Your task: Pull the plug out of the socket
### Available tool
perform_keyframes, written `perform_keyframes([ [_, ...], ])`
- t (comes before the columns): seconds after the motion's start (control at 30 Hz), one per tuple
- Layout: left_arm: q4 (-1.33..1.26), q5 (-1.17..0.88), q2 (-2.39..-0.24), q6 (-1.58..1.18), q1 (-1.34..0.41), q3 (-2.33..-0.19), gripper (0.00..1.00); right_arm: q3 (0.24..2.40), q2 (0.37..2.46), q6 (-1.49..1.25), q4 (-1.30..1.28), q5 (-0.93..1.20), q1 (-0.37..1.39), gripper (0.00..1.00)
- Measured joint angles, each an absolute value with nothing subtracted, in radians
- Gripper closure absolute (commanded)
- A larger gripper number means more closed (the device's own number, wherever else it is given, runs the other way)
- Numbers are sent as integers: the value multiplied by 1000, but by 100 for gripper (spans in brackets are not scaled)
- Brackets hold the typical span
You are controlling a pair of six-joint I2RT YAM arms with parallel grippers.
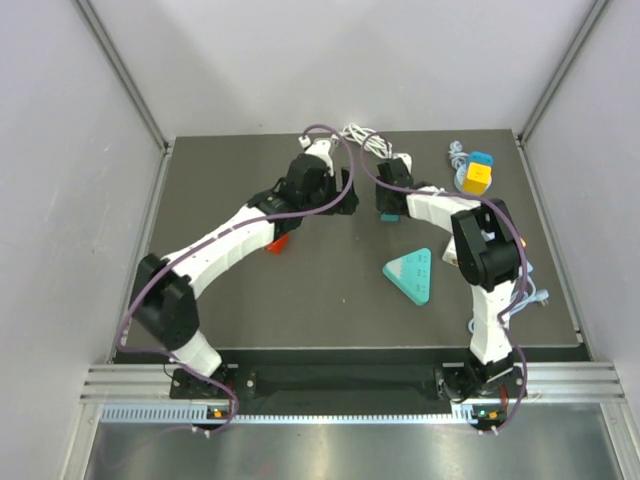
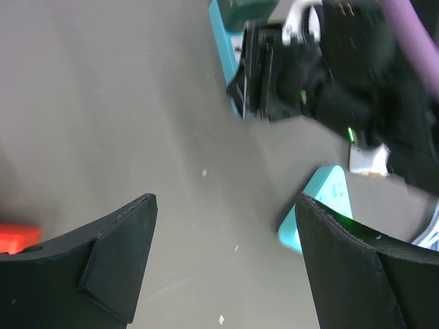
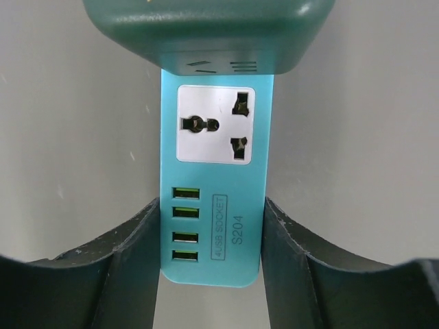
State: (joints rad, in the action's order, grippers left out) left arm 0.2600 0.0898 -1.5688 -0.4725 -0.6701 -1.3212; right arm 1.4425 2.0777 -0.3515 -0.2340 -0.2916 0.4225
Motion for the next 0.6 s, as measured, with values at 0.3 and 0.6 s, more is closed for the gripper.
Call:
perform_keyframes([
  [0.3, 326, 49, -1882, -524, -647, -1632, 14, 1323, 1995, -270, -201, -281, 419, 59],
  [0.6, 339, -7, -2084, -590, -601, -1825, 10, 1167, 1840, -289, -179, -132, 365, 0],
])
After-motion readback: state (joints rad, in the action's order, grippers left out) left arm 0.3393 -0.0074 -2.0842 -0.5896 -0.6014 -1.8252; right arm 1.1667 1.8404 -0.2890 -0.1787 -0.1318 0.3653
